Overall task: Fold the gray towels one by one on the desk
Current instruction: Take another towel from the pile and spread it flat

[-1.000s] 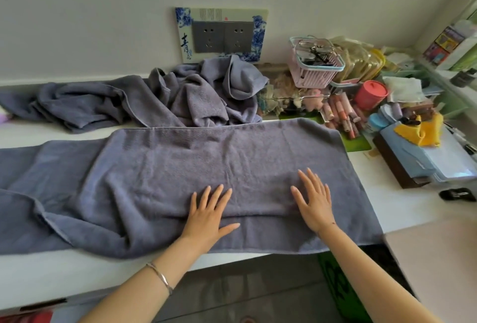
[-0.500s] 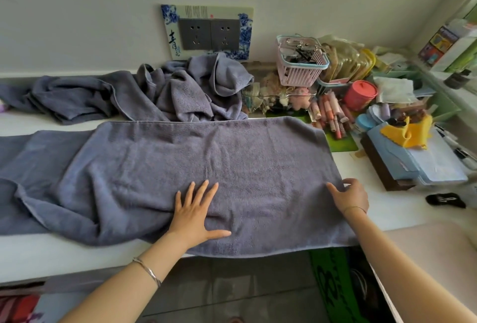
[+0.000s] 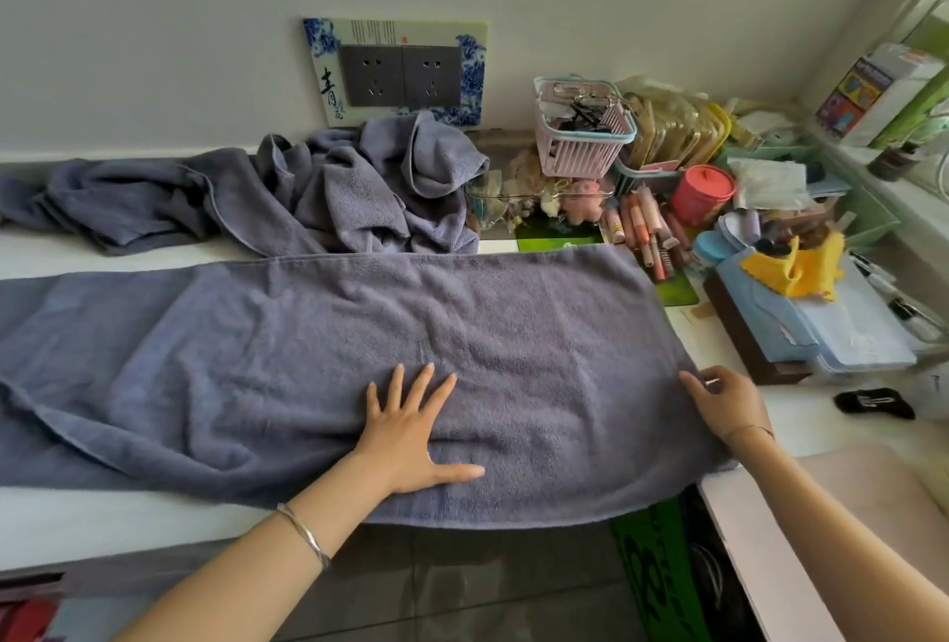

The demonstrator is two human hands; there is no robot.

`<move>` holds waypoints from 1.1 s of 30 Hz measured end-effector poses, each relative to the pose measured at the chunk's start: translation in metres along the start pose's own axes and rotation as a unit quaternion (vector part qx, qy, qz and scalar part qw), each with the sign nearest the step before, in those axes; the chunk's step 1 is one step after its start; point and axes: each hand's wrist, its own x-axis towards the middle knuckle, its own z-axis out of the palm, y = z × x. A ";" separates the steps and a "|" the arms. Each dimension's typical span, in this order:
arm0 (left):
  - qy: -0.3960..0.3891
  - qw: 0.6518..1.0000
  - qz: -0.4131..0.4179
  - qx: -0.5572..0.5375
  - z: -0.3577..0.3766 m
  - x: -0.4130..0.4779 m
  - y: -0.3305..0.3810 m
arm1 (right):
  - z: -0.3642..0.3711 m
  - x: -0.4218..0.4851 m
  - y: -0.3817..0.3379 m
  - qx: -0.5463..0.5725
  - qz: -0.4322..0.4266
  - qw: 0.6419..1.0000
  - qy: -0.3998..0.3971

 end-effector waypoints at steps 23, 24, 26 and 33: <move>0.119 0.990 -0.071 -0.029 -0.024 0.097 -0.007 | 0.010 0.069 -0.056 -0.051 -0.152 0.987 0.019; 0.116 0.990 -0.071 -0.030 -0.024 0.100 -0.006 | 0.016 0.066 -0.056 -0.051 -0.138 0.989 0.026; 0.115 0.991 -0.059 -0.044 -0.023 0.099 -0.006 | 0.027 0.052 -0.059 -0.080 -0.130 0.986 0.068; 0.195 0.976 -0.056 -0.083 -0.010 0.045 -0.058 | 0.095 -0.021 -0.111 -0.085 -0.282 0.955 0.019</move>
